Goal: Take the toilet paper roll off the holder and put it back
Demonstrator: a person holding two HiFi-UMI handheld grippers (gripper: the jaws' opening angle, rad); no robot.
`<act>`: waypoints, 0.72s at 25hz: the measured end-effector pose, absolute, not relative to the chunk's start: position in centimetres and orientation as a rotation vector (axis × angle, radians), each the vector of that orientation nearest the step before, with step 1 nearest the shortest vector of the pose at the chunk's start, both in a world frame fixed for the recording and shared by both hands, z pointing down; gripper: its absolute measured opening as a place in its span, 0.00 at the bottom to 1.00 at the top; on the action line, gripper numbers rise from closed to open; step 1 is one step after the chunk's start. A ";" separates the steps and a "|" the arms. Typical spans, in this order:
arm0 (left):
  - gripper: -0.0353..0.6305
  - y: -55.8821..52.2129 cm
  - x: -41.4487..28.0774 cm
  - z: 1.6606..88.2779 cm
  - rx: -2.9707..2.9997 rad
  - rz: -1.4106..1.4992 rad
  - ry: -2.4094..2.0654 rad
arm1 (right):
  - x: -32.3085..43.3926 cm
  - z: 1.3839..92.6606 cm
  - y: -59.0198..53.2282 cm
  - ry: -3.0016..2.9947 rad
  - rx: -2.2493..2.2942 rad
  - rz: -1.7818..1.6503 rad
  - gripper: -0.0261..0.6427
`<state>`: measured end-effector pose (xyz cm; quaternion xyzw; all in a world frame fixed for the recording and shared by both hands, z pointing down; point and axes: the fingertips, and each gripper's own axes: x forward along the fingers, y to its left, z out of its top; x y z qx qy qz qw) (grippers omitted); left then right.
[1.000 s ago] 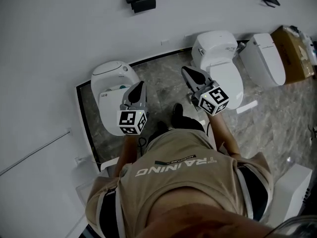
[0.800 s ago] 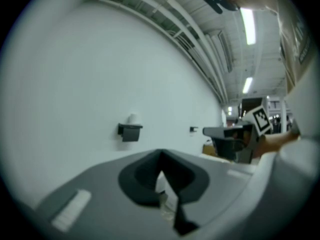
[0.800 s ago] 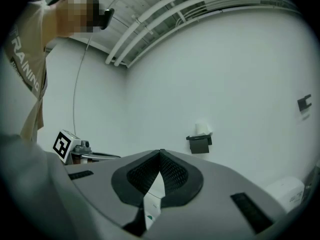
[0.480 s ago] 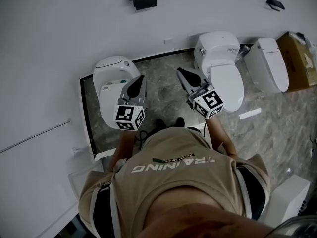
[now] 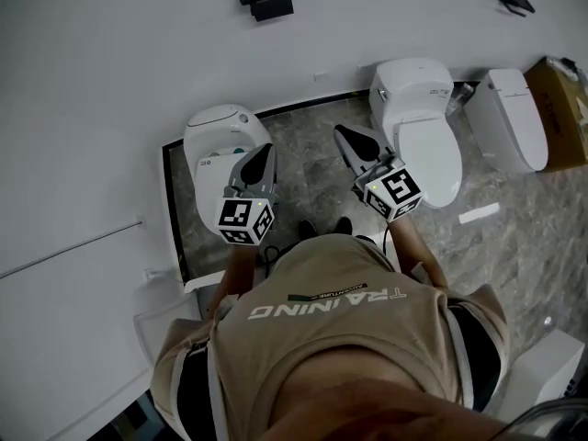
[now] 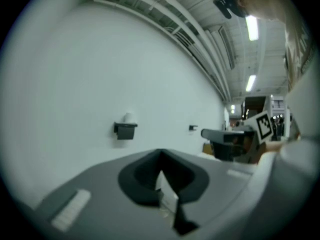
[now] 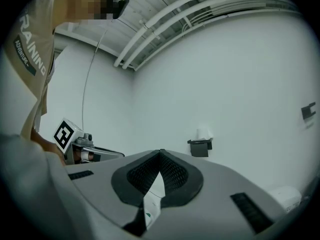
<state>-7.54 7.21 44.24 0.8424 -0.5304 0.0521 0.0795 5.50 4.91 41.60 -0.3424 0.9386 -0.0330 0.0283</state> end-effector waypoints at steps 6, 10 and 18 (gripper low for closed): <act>0.05 6.4 -7.7 43.6 2.535 0.139 -1.621 | 4.7 40.4 4.9 2.953 -1.060 -0.018 0.06; 0.05 6.0 -7.3 43.8 2.529 0.136 -1.616 | 4.9 41.0 4.8 2.964 -1.063 -0.052 0.06; 0.05 5.7 -7.3 43.8 2.500 0.175 -1.670 | 5.8 41.2 3.6 2.961 -1.024 -0.026 0.06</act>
